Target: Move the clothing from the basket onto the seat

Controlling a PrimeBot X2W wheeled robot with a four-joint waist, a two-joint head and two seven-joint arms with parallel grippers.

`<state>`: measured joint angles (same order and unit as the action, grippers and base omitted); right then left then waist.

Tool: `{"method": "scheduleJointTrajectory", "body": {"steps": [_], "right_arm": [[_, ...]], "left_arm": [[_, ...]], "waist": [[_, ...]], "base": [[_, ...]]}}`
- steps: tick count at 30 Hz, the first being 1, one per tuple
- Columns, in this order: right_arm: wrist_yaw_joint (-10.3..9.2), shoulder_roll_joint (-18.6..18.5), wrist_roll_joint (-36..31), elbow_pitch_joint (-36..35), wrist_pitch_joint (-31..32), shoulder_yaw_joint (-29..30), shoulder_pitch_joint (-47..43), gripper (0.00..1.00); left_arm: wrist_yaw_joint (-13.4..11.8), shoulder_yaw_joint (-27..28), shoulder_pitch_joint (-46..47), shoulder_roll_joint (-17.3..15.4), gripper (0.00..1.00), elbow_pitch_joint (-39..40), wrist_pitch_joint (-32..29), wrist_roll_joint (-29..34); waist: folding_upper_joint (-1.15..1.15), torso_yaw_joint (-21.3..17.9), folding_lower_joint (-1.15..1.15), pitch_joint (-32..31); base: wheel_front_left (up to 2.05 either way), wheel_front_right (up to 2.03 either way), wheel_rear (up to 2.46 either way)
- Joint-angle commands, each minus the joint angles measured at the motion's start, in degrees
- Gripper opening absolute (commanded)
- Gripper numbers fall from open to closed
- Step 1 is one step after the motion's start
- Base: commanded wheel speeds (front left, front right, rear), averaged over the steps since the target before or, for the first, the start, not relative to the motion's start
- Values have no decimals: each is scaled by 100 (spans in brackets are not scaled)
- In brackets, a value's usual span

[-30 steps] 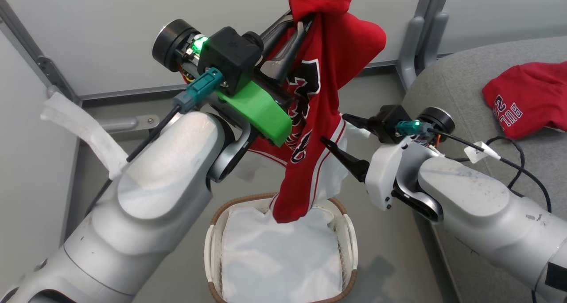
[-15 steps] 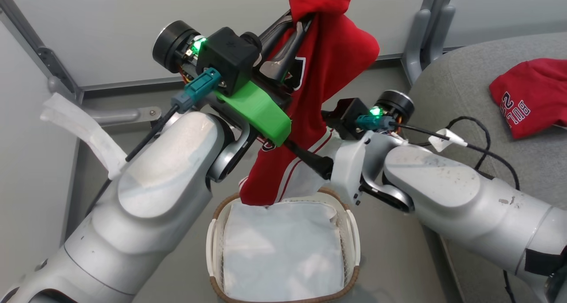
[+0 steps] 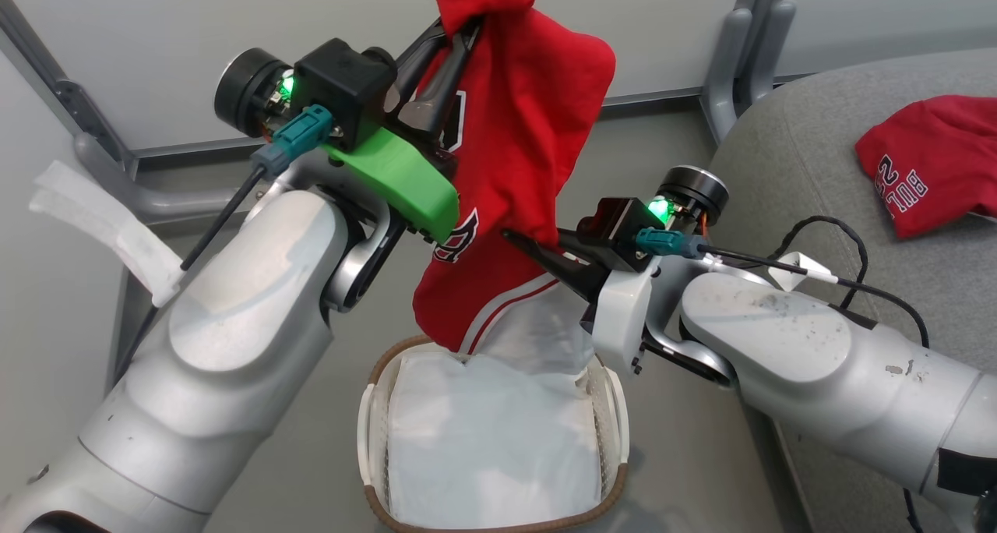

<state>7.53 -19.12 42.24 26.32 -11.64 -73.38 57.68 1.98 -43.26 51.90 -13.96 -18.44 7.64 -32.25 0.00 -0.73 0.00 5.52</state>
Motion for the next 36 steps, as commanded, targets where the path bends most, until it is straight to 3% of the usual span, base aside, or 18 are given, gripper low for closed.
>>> {"method": "scheduleJointTrajectory", "body": {"steps": [1, 3, 4, 6, 7, 8, 20, 36], "right_arm": [[-8, -34, -21, 35, -106, -4, -28, 0], [-8, -40, 24, 88, -215, -4, 29, 0], [-8, -47, 58, 120, -263, -3, 61, 0], [-8, -60, 99, 181, -322, -4, 135, 0], [-8, -71, 115, 212, -337, 0, 174, 0], [-8, -80, 124, 247, -356, 39, 205, 0], [-8, -176, -527, 106, -362, 1263, -164, 0], [-8, -585, -1007, -62, -365, 2520, -1115, 0]], "left_arm": [[-30, 26, -137, -74, 0, -55, 7, -69], [-52, 46, -157, -87, 0, -126, 32, -93], [-68, 61, -188, -92, 6, -157, 51, -119], [-78, 72, -245, -111, 42, -222, 69, -131], [-83, 79, -271, -113, 76, -253, 86, -153], [-88, 90, -305, -111, 100, -288, 95, -181], [-153, 68, -922, -124, 100, -452, 332, -397], [-31, -432, -1858, 48, 100, -344, 528, -405]], "waist": [[0, -26, 0, 11], [0, -50, 0, 18], [0, -61, 0, 22], [0, -79, 0, 26], [0, -86, 0, 26], [0, -94, 0, 28], [0, -120, 0, 18], [0, -215, 0, -169]], "base": [[0, 0, 0], [0, 0, 0], [0, 0, 0], [0, 0, 0], [0, 0, 0], [0, 0, 0], [0, 0, 0], [0, 0, 0]]}}
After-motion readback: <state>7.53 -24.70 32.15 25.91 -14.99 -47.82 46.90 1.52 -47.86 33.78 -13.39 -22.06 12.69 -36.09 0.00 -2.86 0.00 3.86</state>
